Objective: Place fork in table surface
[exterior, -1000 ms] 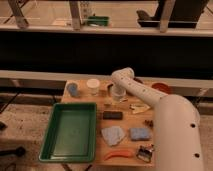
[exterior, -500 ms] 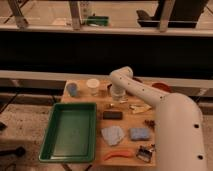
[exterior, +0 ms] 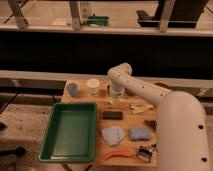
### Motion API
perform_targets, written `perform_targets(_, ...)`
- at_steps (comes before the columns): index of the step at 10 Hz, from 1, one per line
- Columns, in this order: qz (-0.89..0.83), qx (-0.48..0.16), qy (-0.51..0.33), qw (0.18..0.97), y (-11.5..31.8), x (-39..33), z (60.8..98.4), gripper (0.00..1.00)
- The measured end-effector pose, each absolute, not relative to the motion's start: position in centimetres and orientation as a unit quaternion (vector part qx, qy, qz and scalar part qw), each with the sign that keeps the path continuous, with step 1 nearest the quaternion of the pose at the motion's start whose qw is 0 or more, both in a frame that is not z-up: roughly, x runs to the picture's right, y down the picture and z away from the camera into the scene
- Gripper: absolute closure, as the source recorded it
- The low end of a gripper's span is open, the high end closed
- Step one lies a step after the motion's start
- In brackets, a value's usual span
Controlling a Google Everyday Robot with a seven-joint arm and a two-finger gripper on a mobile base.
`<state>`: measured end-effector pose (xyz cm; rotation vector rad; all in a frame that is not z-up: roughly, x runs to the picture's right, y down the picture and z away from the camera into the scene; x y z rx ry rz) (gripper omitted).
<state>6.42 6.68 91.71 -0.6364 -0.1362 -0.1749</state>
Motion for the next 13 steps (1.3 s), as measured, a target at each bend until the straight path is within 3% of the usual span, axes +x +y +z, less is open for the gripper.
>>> perform_targets(5,-0.073,-0.309,-0.064,0.946,5.4,6.0,90.7,1.0)
perform_targets(13,-0.068,-0.318,-0.05,0.944,5.9,6.0,92.1,1.0)
